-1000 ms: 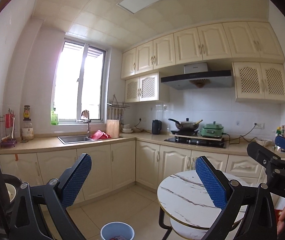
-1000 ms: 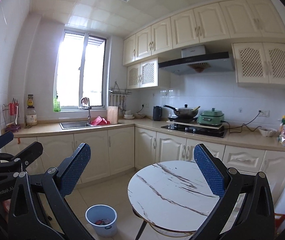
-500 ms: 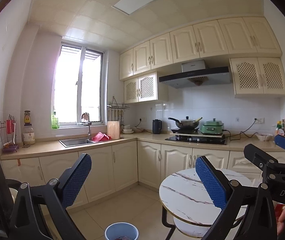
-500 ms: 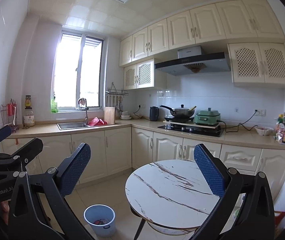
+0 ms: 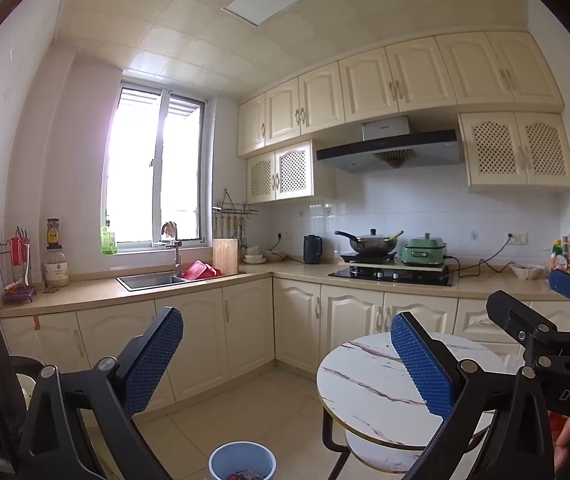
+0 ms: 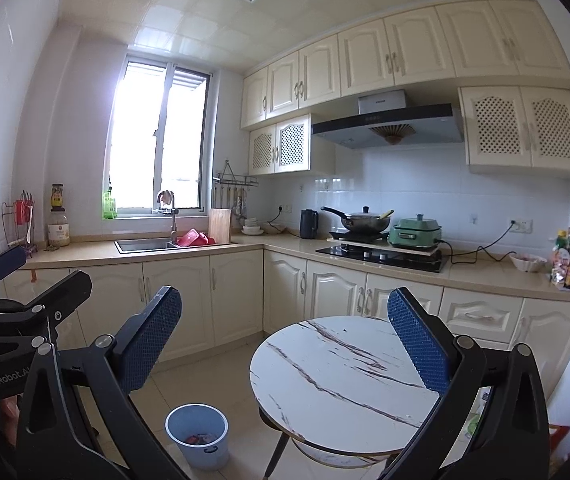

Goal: Collect trash

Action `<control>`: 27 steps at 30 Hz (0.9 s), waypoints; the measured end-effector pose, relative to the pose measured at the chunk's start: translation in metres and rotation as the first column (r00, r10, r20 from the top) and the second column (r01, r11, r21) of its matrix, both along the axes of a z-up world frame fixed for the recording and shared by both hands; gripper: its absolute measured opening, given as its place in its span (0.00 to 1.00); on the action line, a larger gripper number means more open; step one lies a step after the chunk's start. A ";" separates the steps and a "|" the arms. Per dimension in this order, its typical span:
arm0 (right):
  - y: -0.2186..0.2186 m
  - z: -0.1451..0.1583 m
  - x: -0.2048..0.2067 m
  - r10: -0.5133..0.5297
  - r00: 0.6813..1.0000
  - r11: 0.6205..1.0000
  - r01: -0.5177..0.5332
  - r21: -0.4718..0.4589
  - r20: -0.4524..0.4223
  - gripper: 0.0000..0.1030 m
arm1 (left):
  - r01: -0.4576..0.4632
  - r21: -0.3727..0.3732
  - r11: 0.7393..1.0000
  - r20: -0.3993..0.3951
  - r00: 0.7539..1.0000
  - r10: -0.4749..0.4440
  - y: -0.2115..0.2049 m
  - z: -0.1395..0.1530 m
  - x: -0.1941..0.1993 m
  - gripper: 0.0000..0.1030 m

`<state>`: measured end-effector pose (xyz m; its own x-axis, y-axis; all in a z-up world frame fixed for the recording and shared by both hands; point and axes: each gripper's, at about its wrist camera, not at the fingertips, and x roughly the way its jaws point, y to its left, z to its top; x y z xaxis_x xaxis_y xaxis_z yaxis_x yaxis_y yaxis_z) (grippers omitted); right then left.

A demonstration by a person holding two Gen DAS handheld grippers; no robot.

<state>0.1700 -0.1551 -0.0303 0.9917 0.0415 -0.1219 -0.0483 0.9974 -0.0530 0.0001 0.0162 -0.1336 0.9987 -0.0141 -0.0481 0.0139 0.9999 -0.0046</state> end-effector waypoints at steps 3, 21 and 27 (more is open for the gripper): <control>-0.001 -0.001 0.000 0.000 1.000 1.000 0.000 0.001 -0.003 1.00 | 0.004 0.002 1.000 -0.002 1.000 -0.004 0.003 0.005 0.003 0.99; -0.002 -0.007 0.001 -0.009 1.000 1.000 0.009 0.002 -0.012 1.00 | 0.033 -0.002 0.999 -0.012 0.999 -0.033 0.028 0.023 0.020 0.99; -0.002 -0.008 0.002 -0.009 1.000 1.000 0.009 0.002 -0.014 1.00 | 0.033 -0.001 0.999 -0.012 0.999 -0.033 0.032 0.025 0.021 0.99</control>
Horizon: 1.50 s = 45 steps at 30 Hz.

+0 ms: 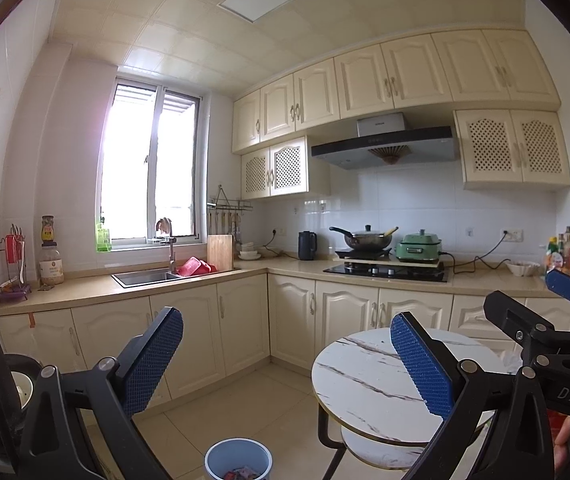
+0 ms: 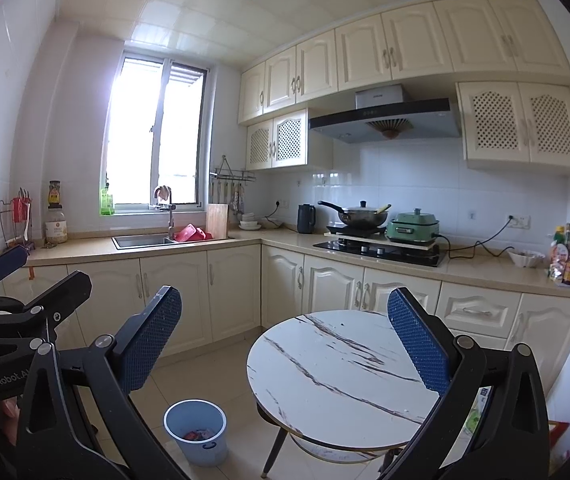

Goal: Collect trash

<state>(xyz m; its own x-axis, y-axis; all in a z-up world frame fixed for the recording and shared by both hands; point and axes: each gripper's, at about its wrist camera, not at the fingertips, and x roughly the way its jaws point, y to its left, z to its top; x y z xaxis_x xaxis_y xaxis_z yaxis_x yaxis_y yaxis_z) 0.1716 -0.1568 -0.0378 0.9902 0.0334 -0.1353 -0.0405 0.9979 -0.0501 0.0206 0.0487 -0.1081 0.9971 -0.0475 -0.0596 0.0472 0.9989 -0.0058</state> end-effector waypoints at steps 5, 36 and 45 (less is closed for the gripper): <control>0.000 0.000 0.000 0.000 1.000 1.000 0.000 0.000 0.000 1.00 | 0.001 0.000 1.000 -0.001 1.000 -0.001 0.003 -0.001 0.001 0.99; 0.000 -0.006 0.001 -0.002 1.000 1.000 0.002 -0.002 -0.011 1.00 | 0.006 0.001 1.000 0.000 1.000 -0.006 0.017 0.004 0.004 0.99; 0.001 -0.010 0.003 -0.007 1.000 1.000 0.007 -0.005 -0.020 1.00 | 0.013 0.004 1.000 0.004 1.000 -0.013 0.024 0.009 0.008 0.99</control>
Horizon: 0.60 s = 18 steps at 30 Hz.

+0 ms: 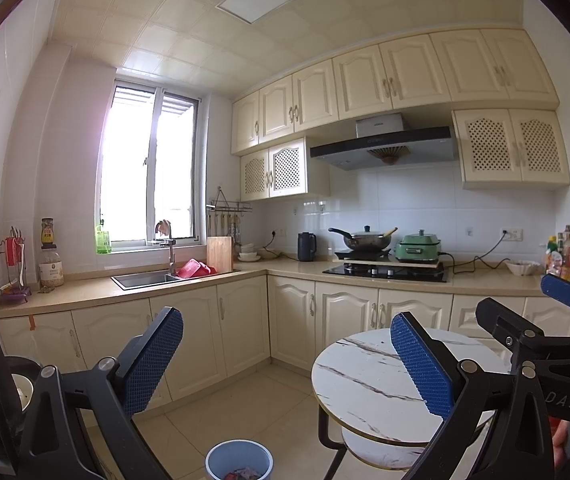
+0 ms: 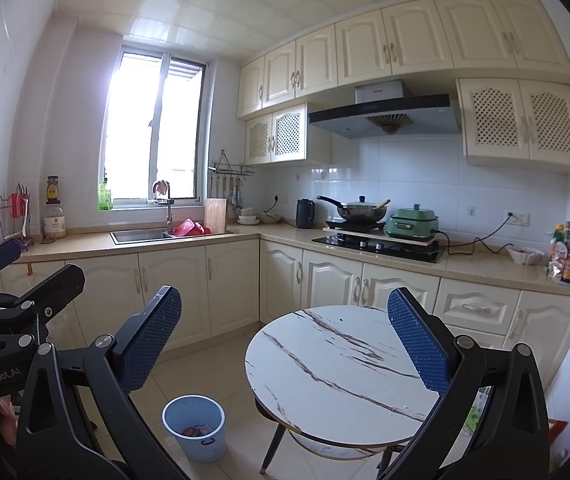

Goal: Collect trash

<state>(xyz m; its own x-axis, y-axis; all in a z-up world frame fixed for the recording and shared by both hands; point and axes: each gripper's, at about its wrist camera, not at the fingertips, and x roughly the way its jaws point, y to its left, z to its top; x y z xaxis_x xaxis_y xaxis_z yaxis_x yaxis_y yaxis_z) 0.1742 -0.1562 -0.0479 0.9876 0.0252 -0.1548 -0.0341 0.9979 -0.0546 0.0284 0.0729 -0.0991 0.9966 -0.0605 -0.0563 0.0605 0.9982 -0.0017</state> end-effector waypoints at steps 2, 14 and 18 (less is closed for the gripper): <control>0.000 0.000 0.001 0.000 1.000 1.000 0.000 0.000 -0.001 1.00 | 0.004 0.001 1.000 0.001 1.000 -0.004 0.004 0.001 0.001 0.99; -0.002 0.000 0.004 -0.002 1.000 1.000 0.002 0.003 -0.009 1.00 | 0.017 0.008 1.000 -0.004 1.000 -0.017 0.021 0.003 0.009 0.99; -0.002 0.000 0.004 -0.001 1.000 1.000 0.001 0.003 -0.010 1.00 | 0.018 0.007 1.000 -0.005 1.000 -0.018 0.023 0.003 0.010 0.99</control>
